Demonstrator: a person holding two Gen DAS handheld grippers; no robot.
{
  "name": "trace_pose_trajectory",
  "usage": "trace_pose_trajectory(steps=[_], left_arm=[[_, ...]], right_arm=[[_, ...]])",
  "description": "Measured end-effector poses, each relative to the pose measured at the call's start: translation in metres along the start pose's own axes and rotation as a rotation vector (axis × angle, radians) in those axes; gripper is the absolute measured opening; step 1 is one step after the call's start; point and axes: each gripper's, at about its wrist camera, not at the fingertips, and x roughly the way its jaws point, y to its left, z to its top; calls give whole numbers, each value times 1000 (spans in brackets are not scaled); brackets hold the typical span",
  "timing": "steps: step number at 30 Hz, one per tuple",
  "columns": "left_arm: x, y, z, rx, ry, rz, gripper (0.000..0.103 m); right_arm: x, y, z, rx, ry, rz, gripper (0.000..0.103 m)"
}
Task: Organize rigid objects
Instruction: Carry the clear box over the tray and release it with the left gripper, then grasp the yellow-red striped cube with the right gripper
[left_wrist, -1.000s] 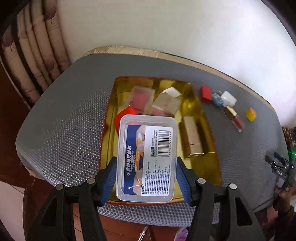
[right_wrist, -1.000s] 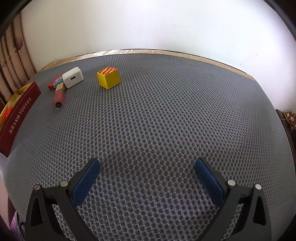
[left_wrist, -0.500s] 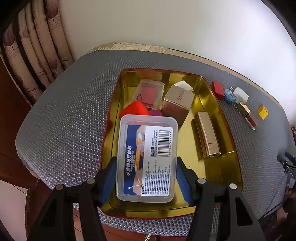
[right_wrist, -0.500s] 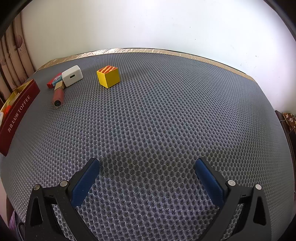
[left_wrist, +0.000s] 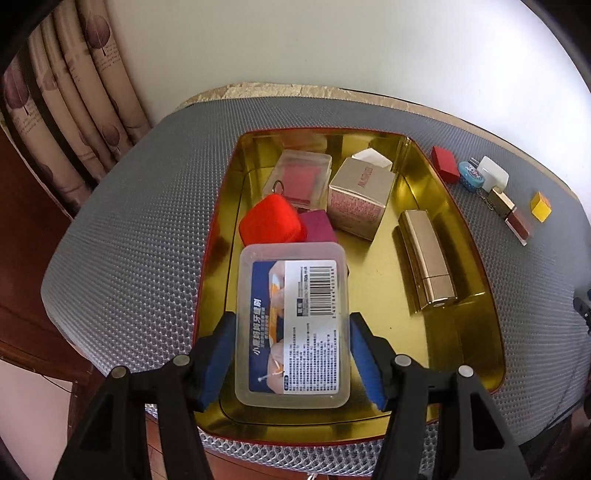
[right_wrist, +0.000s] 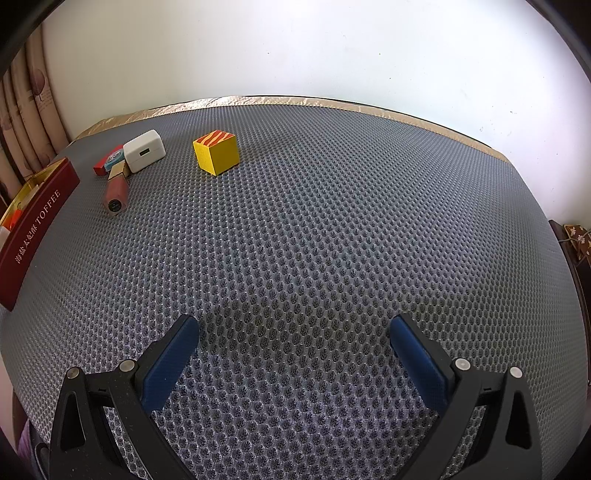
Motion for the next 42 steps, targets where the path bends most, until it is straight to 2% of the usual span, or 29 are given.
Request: trace_pose_trajectory(steps=[9,22,24,27,29,31,34,38,42], left_arm=[[-23,-6,1,20,-63,23,62],[-70,-33,-6,25,-121,-44,62],[-74,-38,-9,-2,-101,-76,62],[-76,-40,-17,-107,-63,-189,68],[-75,-39,-22,-176,-47,-240,68],[-77,-38,-29,-247,-56,-308,68],[-82,-36,-39,-299,-104,-335,69],[-87,-48,-44,-245,-151,-251,69],[-86,-61,-46,-159,-157,-186,69]], right_arm=[[0,0,0,-1,-1,-1,103],[0,0,0,-3,-1,0,103],[0,0,0,-4,-1,0,103],[7,6,4,-5,-1,0,103],[8,5,4,-6,-1,0,103],[8,4,3,-5,0,1,103],[8,4,6,-3,-3,-1,103],[2,11,29,-9,-56,53,102],[11,34,74,-177,-82,105,101]])
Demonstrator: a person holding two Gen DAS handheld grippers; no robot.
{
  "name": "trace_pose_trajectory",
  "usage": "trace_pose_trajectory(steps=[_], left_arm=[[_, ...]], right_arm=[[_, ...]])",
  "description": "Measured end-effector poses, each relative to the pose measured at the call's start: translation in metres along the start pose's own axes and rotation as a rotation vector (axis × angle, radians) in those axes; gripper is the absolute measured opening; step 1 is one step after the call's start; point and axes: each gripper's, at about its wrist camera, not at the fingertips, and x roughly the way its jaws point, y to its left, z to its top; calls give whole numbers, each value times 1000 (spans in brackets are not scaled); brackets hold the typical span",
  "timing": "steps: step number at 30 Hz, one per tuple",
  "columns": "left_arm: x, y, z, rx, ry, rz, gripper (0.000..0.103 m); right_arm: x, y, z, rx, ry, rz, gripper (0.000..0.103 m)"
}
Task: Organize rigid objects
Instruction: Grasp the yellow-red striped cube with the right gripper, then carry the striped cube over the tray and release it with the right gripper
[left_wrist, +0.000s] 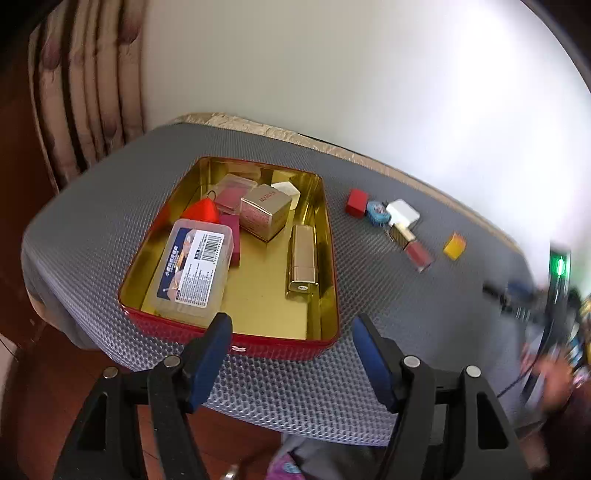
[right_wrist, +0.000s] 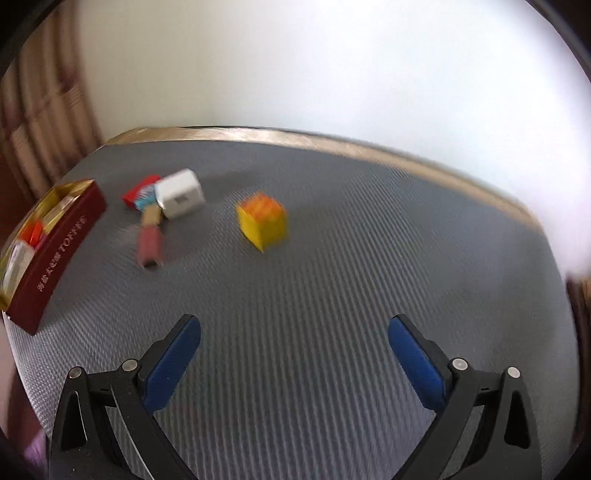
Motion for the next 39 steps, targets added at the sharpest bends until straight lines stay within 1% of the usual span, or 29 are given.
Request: trace_pose_trajectory(steps=[1,3,5,7,10,12,13,14,15,16,17,20,22,25,27,29,32,33,35,37,39], left_arm=[[2,-1,-1,14,5,4,69],[6,-3,-3,33,10,23,69],[10,-2,-4,39,24,24,69],[13,-2,-4,35,25,26,69],[16,-3,-4,39,24,30,69],[21,-6,-6,54,33,44,69],[23,-7,-6,62,41,46,69],[25,-8,-7,69,48,49,69],[27,-10,-8,78,49,59,69],[27,-12,-8,89,43,67,69],[27,-12,-8,95,43,69,69],[26,-11,-7,91,44,89,69],[18,-8,-4,73,13,92,69],[5,2,-1,25,-20,105,69],[-5,14,0,-30,-39,127,69],[-15,25,-3,-72,-53,144,69],[-27,44,-11,-107,-60,227,69],[-29,48,-13,-111,-55,246,69],[-30,61,-17,-134,-35,276,69],[-31,72,-18,-165,-36,278,69],[-32,81,-18,-195,-41,282,69]], right_arm=[[4,3,8,-40,0,7,100],[18,8,28,-150,10,-10,97],[30,12,38,-213,34,2,96],[42,12,49,-248,57,4,95],[55,7,61,-286,67,24,95],[67,5,66,-312,97,38,91],[65,4,67,-316,109,47,82],[72,2,68,-320,130,54,72],[77,1,68,-319,148,59,67],[86,0,69,-308,179,85,49],[90,-2,68,-295,202,107,27],[86,2,67,-281,197,108,27],[70,2,64,-256,168,118,27],[34,13,62,-227,97,173,27],[7,31,60,-223,57,242,27],[-17,60,58,-246,24,316,27],[-36,107,58,-295,2,423,27],[-40,128,59,-311,3,473,27],[-41,162,63,-334,7,523,27],[-40,192,62,-367,8,543,27],[-33,218,62,-379,23,580,27]])
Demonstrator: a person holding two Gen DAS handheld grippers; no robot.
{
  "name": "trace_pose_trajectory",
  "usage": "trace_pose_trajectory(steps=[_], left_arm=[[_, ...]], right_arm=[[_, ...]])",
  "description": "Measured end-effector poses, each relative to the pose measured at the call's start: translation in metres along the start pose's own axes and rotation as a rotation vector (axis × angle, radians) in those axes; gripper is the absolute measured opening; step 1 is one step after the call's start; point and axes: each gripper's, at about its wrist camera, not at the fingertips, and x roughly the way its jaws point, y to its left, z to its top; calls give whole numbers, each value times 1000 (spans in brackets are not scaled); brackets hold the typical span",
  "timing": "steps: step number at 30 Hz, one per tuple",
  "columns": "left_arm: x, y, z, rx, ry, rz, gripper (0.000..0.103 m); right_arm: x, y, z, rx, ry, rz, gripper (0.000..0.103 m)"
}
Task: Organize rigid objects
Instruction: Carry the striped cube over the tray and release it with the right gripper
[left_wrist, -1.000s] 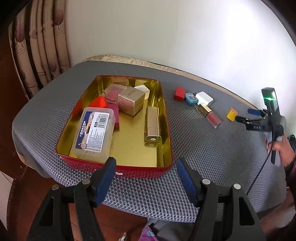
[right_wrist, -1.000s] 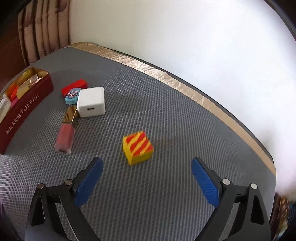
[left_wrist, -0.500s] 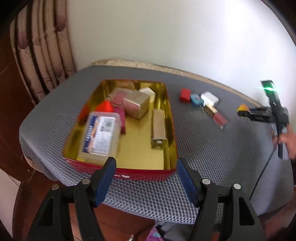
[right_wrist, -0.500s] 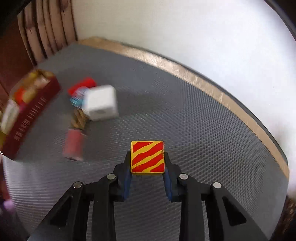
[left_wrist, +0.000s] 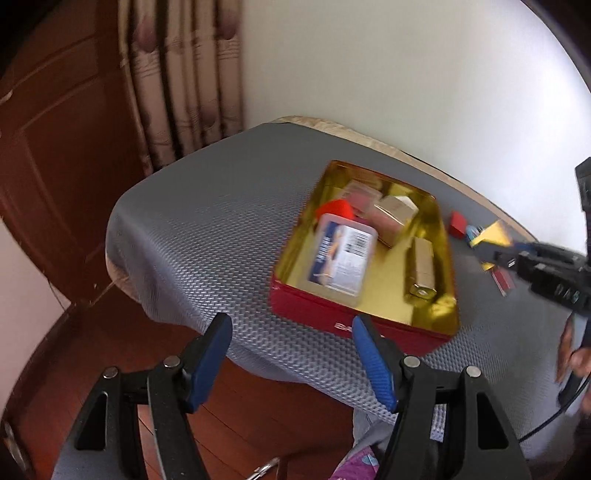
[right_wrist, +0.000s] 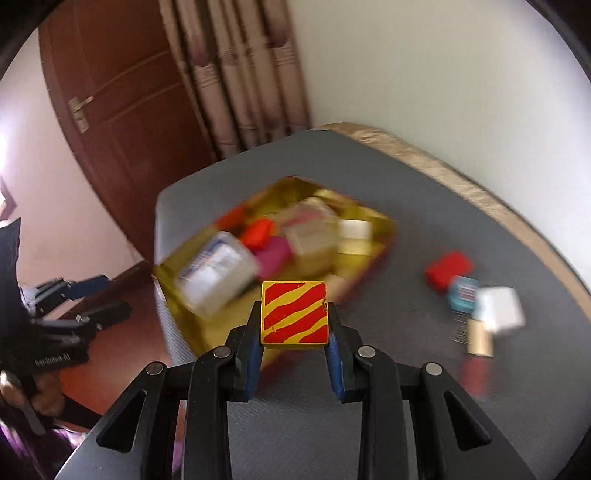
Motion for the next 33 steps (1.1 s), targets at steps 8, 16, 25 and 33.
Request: trace_pose_trajectory(steps=[8,16,25,33], left_arm=[[7,8,-2,-10,9,40,69],[16,-10,-5,98,38,90,69],[21,-17,-7,137,66,109,69],[23,-20,-10,167,77,128,69]], right_arm=[[64,41,14,-89,95,-41,27],[95,45,12,-105,144,-59,27],[101,46,13,-84,136,-52,30],[38,28,4,35,-79,-102,72]])
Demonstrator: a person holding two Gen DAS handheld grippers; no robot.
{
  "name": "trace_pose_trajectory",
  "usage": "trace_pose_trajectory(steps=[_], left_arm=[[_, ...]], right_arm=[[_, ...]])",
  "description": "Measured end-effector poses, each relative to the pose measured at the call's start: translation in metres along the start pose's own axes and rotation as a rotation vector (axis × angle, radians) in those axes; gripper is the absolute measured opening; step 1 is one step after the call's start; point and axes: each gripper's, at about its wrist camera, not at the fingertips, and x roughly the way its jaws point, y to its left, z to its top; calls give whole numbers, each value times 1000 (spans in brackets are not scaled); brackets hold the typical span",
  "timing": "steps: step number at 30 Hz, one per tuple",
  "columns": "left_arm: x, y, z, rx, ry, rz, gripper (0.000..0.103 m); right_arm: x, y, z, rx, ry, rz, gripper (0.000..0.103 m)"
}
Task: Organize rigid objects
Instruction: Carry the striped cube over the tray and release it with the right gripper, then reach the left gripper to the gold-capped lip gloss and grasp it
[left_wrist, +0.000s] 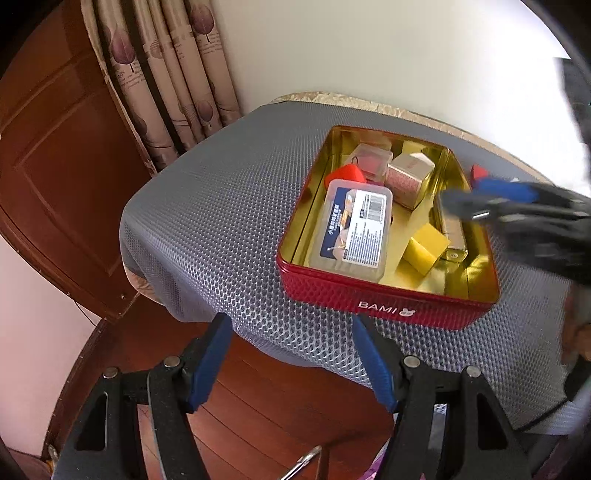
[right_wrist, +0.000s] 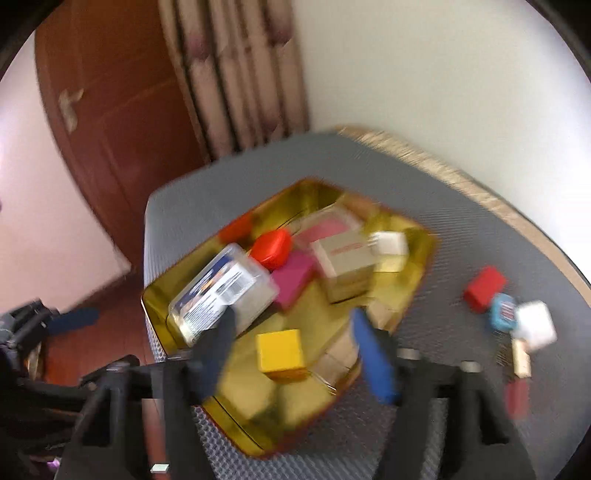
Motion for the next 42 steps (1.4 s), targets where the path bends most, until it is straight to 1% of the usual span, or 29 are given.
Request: trace_pose_trajectory(steps=[1,2,3,4,5,6,7,10,12,15,17,18,19,20,22,24,25,27,30,31,33,35,36,38,40,42], left_arm=[[1,-1,0,8,3,6,69],[1,-2,-1,14,2,10,69],[1,-4,-1,23,2,19,69],[1,-5,-1,29,1,22,69],[1,-6,-2,36,1,23,69],[1,-7,-2,43,0,26,69],[0,-9,-3,50,-3,31,69],[-3,-13,-4,72,-17,45,69],[-7,-16,-5,85,-33,50,69],[-17,-20,-6,93,-60,56,69],[-27,-24,-5,98,-72,35,69],[-32,-28,-4,105,-79,21,69],[-38,-34,-2,121,-88,7,69],[-43,-44,0,145,-91,-9,69],[-47,-63,6,191,-73,-60,70],[-49,-91,16,228,-37,-155,70],[-48,-101,21,240,-20,-186,70],[-39,-134,35,263,50,-284,70],[-24,-172,55,256,114,-370,70],[-16,-187,63,255,135,-387,70],[0,-214,76,265,173,-395,70],[18,-236,88,255,230,-408,70],[26,-245,93,246,246,-414,70],[42,-260,102,227,272,-382,70],[57,-273,111,209,302,-384,70],[67,-280,117,186,309,-364,70]], right_arm=[[-9,-6,-5,20,-22,-23,75],[-22,-18,-14,52,-46,-69,76],[-29,-26,-20,69,-51,-101,77],[-39,-41,-33,100,-51,-171,77],[-45,-52,-42,116,-45,-219,79],[-51,-66,-53,131,-30,-276,80],[-56,-86,-68,156,4,-353,81],[-77,-133,-102,229,56,-495,81],[-98,-166,-125,266,86,-629,81],[-118,-202,-150,307,129,-748,86],[-126,-219,-170,341,145,-800,93],[-127,-225,-179,366,153,-797,93],[-132,-233,-187,421,135,-753,94],[-137,-236,-190,453,115,-737,99],[-140,-241,-195,487,109,-732,100],[-136,-243,-197,487,129,-711,100],[-135,-243,-197,483,128,-712,100],[-136,-243,-199,481,117,-705,102],[-137,-242,-201,484,104,-688,102],[-137,-242,-201,486,99,-682,102],[-144,-243,-204,499,87,-665,102],[-148,-248,-208,518,77,-641,102],[-149,-253,-211,529,72,-624,102],[-150,-257,-215,545,68,-607,102],[-151,-262,-217,551,61,-586,102],[-151,-264,-218,551,56,-575,102]])
